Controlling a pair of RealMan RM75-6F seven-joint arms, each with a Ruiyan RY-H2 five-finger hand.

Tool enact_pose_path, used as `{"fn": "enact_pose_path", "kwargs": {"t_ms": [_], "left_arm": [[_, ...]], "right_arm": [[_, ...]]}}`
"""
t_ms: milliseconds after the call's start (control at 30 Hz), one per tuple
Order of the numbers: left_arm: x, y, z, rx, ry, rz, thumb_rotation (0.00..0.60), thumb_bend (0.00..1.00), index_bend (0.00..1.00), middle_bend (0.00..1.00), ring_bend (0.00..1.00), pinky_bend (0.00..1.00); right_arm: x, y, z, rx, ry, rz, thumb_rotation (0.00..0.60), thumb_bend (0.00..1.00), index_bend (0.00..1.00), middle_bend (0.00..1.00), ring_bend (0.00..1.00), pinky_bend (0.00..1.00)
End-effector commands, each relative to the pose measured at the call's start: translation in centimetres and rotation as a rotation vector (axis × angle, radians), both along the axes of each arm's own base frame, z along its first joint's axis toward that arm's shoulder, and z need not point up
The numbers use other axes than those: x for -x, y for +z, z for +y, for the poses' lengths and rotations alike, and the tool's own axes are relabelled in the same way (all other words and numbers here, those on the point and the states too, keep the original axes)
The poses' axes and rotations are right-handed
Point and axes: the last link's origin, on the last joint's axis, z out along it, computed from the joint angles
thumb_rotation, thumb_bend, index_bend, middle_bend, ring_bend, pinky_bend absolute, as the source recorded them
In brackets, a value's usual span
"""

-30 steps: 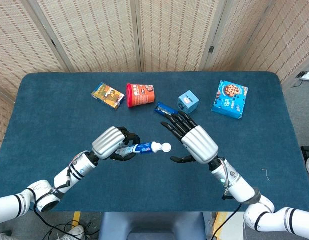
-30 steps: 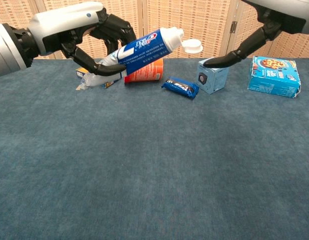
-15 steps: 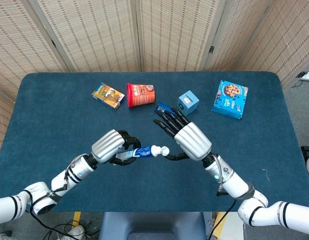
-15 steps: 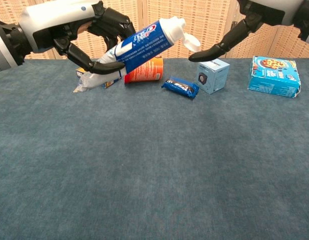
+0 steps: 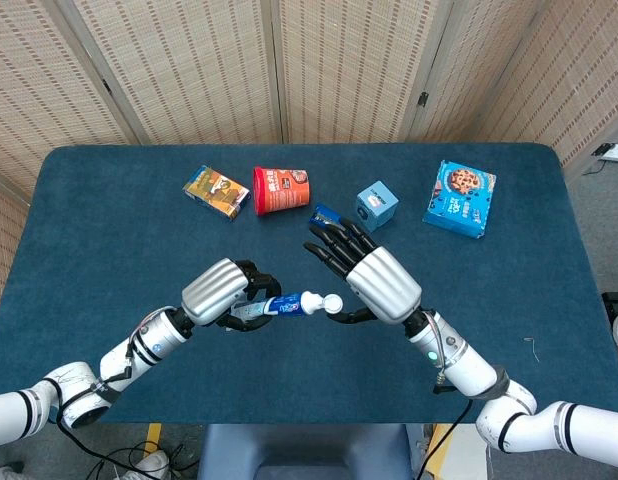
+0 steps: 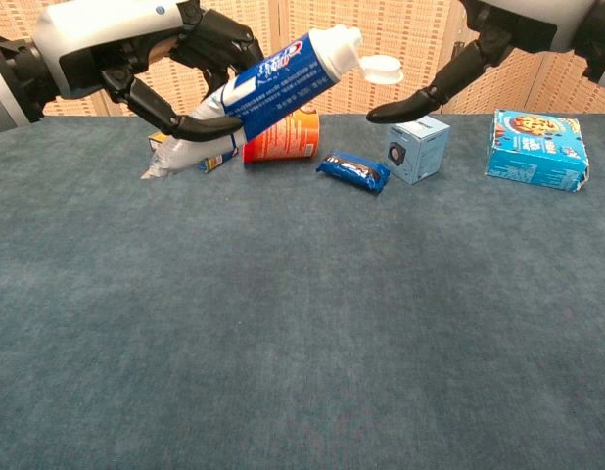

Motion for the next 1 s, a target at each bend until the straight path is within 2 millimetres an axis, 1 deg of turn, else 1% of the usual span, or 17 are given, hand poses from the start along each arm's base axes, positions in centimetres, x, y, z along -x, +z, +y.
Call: {"fn": "enact_pose_path", "kwargs": {"t_ms": [33, 133, 267, 567, 767, 1000], "left_arm": [[-0.2, 0.0, -0.3, 0.011, -0.012, 0.003, 0.6, 0.59, 0.75, 0.81, 0.71, 0.5], [-0.3, -0.1, -0.6, 0.009, -0.028, 0.017, 0.6, 0.59, 0.75, 0.81, 0.71, 0.5], [-0.2, -0.5, -0.4, -0.013, -0.03, 0.055, 0.6, 0.59, 0.75, 0.81, 0.72, 0.5], [0.3, -1.3, 0.0, -0.05, -0.013, 0.147, 0.6, 0.6, 0.77, 0.83, 0.73, 0.51], [0.6, -1.6, 0.2, -0.074, -0.01, 0.193, 0.6, 0.59, 0.78, 0.84, 0.74, 0.51], [0.3, -1.9, 0.1, -0.078, -0.005, 0.199, 0.6, 0.59, 0.78, 0.84, 0.74, 0.51]], "right_arm": [[-0.2, 0.0, -0.3, 0.0, -0.002, -0.004, 0.455, 0.19, 0.0, 0.0, 0.0, 0.0], [-0.6, 0.0, -0.4, -0.002, 0.007, -0.013, 0.455, 0.19, 0.0, 0.0, 0.0, 0.0], [-1.0, 0.3, -0.3, -0.001, 0.02, -0.025, 0.456, 0.19, 0.0, 0.0, 0.0, 0.0], [-0.8, 0.8, 0.3, 0.008, 0.025, -0.013, 0.458, 0.19, 0.0, 0.0, 0.0, 0.0], [-0.7, 0.9, 0.3, 0.009, 0.021, -0.008, 0.457, 0.19, 0.0, 0.0, 0.0, 0.0], [-1.3, 0.0, -0.1, -0.01, 0.028, -0.002, 0.457, 0.19, 0.0, 0.0, 0.0, 0.0]]}}
